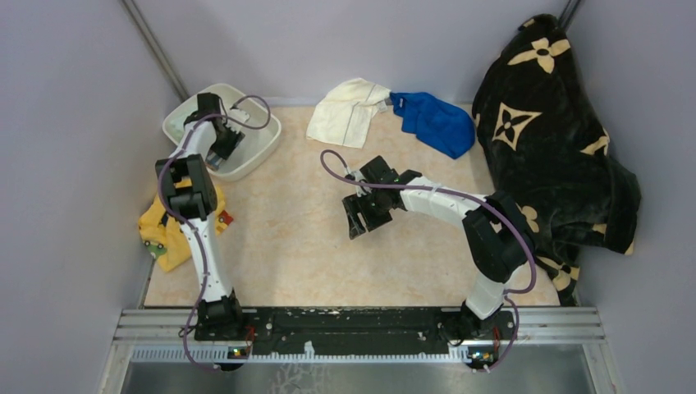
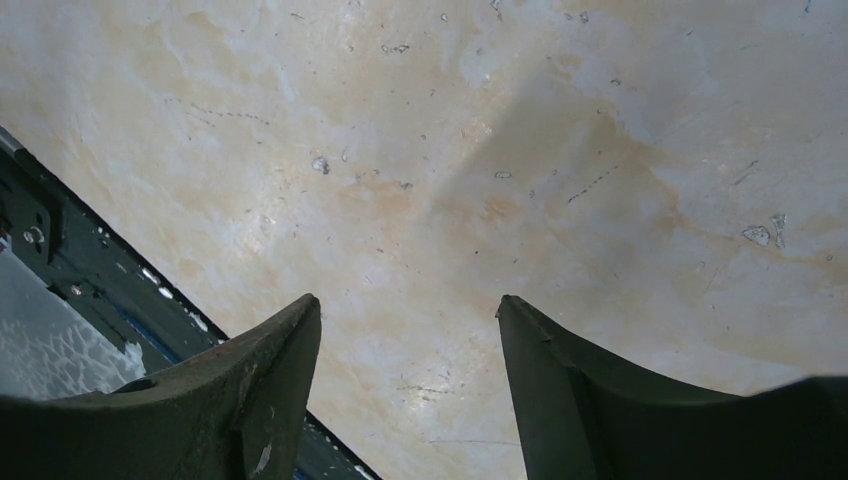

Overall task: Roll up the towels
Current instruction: Place the towel in the bin.

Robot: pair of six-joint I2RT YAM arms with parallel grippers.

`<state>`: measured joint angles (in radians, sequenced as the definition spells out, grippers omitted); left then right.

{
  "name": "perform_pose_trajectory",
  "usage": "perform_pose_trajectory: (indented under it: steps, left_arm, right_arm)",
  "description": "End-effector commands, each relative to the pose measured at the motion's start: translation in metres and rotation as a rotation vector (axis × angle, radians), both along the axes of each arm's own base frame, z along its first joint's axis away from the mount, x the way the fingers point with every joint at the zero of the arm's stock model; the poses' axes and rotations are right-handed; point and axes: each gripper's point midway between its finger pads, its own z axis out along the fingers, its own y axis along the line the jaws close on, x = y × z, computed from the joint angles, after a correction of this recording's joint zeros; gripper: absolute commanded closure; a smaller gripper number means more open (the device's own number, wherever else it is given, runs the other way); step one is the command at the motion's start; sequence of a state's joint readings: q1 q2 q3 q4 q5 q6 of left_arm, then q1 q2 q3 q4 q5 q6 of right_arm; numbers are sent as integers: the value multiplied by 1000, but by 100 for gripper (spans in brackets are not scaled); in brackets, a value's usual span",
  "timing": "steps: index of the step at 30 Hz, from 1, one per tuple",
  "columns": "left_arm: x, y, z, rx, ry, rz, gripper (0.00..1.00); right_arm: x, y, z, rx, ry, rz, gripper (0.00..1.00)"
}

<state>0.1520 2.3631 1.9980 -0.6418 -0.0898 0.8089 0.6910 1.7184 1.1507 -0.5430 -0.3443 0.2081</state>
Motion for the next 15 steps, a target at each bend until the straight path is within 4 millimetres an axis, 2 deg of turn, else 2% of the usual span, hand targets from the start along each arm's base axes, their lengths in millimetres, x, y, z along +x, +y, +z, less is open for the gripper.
perform_pose_trajectory:
  steps: [1,5,7,10,15]
  left_arm:
    - [-5,-1,12,-24,-17,2,36]
    - [-6,-5,25,-41,-34,-1,30]
    - [-6,-8,32,-46,-46,-5,27]
    - [-8,-10,44,-50,-65,-9,16]
    - [-11,-12,59,-55,-92,-12,8]
  right_arm:
    - [11,6,24,57,-77,3,35]
    - [10,4,23,50,-77,-1,35]
    - [10,4,34,70,-103,-1,35]
    - [9,2,36,75,-113,-6,35]
    - [8,0,42,82,-127,-15,35]
